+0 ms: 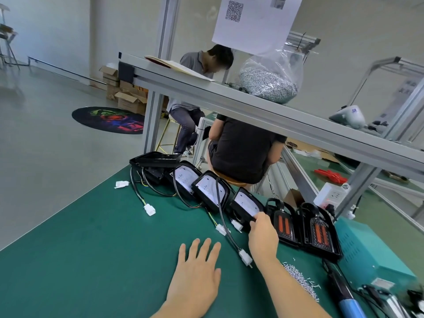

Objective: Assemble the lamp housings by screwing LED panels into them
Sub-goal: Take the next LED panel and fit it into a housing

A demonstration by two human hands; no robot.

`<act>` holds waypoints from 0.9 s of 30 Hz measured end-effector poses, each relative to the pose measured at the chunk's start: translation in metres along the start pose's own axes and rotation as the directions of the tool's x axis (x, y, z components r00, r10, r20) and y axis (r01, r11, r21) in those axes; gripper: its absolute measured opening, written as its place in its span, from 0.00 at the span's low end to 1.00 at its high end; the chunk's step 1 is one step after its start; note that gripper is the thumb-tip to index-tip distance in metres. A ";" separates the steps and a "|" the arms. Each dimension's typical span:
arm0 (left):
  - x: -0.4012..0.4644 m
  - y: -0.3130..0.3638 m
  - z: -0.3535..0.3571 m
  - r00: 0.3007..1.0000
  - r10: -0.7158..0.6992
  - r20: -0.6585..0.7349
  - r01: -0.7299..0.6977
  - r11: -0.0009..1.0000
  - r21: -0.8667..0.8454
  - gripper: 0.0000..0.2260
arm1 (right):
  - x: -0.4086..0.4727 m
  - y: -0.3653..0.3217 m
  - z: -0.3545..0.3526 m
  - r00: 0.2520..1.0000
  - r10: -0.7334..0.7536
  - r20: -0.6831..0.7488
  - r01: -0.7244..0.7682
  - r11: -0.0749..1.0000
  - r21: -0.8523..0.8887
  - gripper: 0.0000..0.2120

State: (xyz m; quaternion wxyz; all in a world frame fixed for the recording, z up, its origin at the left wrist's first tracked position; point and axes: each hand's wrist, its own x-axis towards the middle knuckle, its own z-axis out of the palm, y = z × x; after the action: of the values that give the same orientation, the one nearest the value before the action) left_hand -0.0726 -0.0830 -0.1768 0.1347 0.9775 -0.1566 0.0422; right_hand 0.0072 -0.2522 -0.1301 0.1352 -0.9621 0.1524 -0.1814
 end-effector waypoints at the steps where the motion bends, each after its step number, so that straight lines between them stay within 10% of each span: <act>1: 0.000 0.000 0.000 1.000 0.008 -0.001 -0.008 1.000 0.003 0.26 | -0.001 0.001 -0.001 1.000 0.011 -0.029 -0.009 0.999 0.050 0.06; 13: 0.000 -0.004 -0.001 1.000 -0.023 -0.014 0.023 1.000 -0.014 0.27 | -0.052 0.013 -0.028 0.915 -0.161 -0.369 0.344 0.790 0.508 0.08; 23: -0.005 -0.010 -0.014 1.000 0.026 -0.009 -0.026 0.998 0.056 0.30 | -0.122 0.013 -0.021 0.775 -0.550 -0.312 0.625 0.590 0.511 0.03; 27: -0.015 -0.015 -0.022 0.978 -0.029 -0.208 -0.016 0.977 -0.211 0.14 | -0.134 0.018 -0.020 0.806 -0.525 -0.272 0.576 0.591 0.565 0.06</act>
State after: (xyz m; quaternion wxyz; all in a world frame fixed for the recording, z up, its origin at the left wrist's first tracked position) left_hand -0.0826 -0.0592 -0.1616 0.2540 0.9482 -0.1418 0.1275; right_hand -0.1238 -0.2273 -0.1590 0.3762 -0.8528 -0.2160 -0.2907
